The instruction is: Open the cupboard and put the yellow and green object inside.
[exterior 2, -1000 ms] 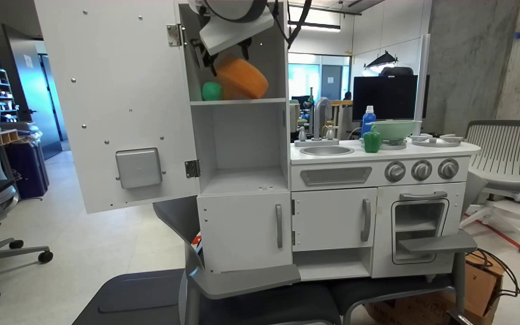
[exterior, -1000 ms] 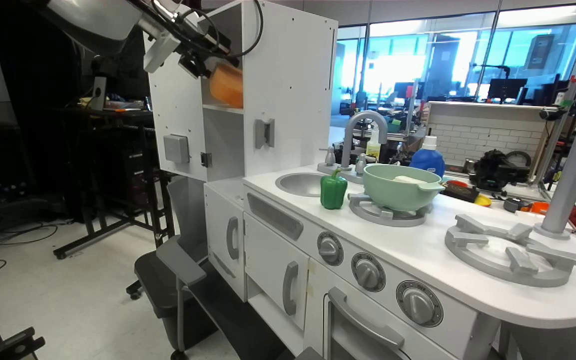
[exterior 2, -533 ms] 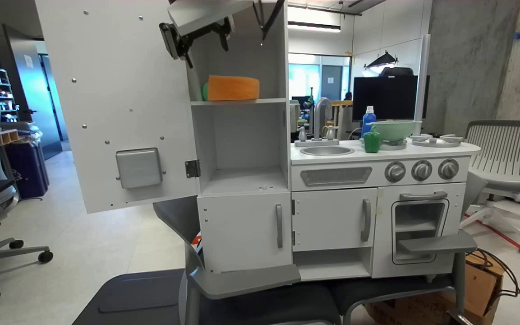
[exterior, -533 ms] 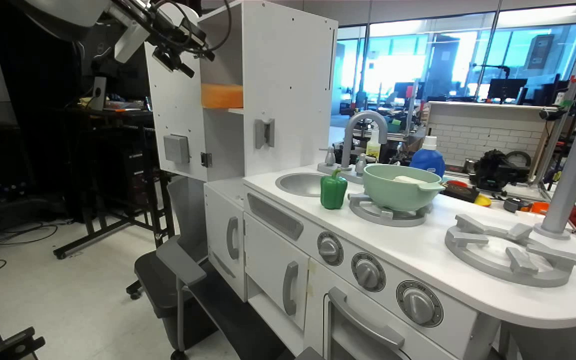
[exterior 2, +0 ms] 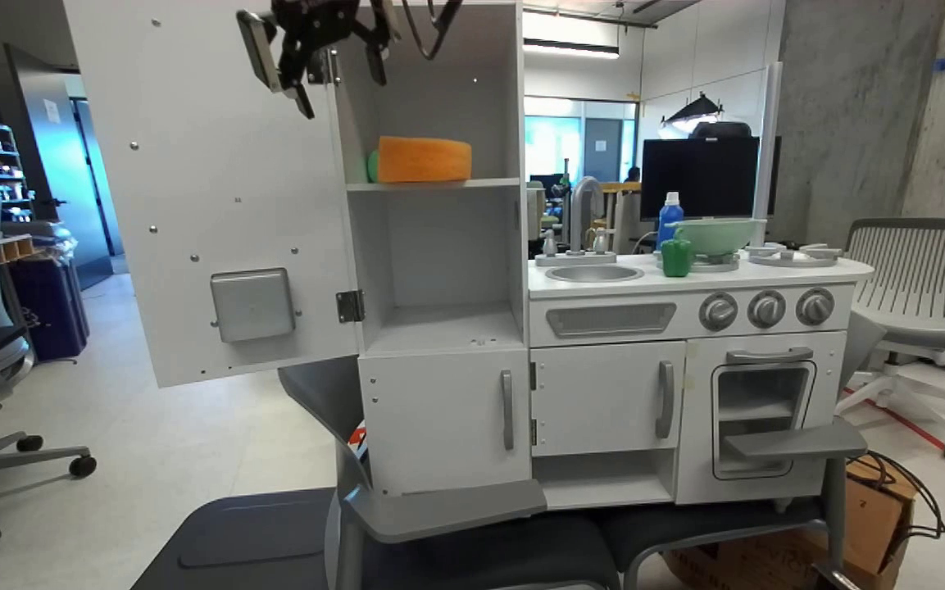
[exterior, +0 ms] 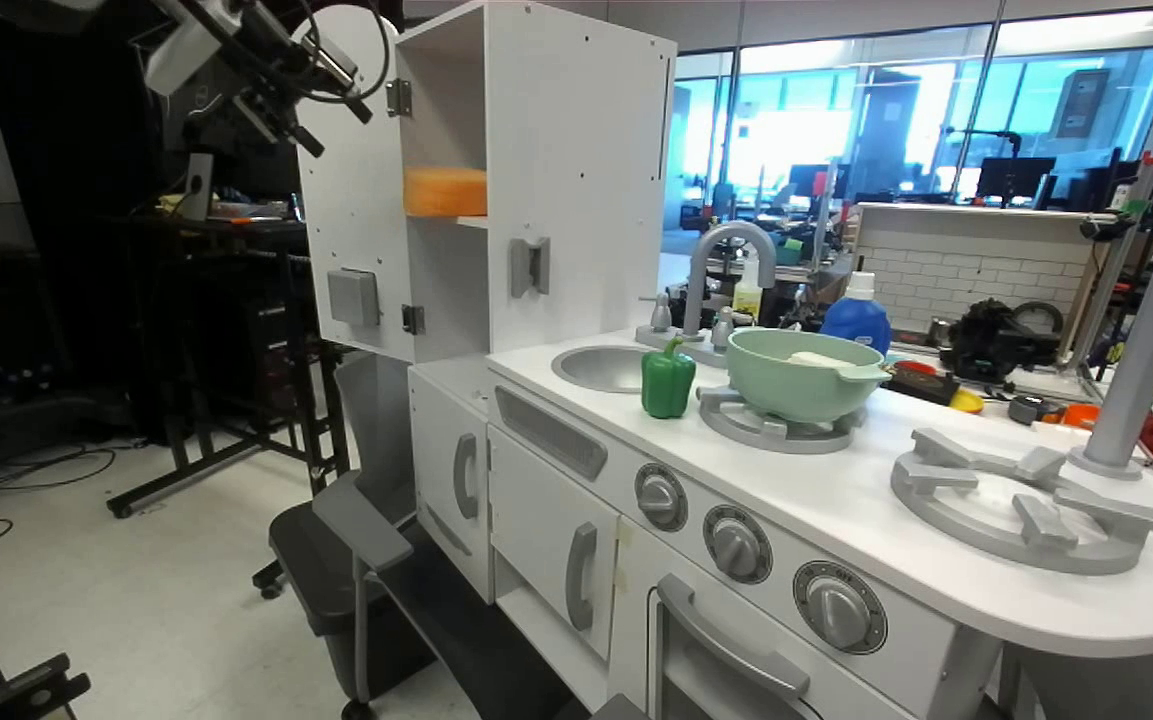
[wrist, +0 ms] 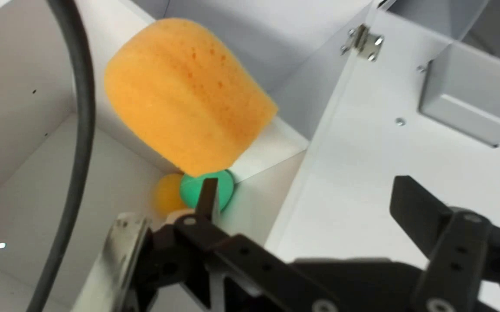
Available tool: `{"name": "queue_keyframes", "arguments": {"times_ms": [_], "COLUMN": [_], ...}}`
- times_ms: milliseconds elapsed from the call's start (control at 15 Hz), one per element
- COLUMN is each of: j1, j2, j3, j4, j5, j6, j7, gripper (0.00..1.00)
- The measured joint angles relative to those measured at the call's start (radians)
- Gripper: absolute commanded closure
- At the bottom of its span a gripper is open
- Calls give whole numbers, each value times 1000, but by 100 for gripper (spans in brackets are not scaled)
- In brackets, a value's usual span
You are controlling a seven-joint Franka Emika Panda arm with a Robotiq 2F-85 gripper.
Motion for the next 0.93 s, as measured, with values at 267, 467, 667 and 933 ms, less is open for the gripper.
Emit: {"name": "queue_keyframes", "arguments": {"times_ms": [267,467,667,933], "j1": [-8,-30,-83,-214], "j2": [-188,-340,-470,-589], "j3": [85,96,92,57], "j4": [-200,-359,-495,-647], "j5": [129,213,273,355], "j6": [-154,-316,-474,-520], "j7": [-124,-180,-205,-209], "gripper": [0,0,0,0]}}
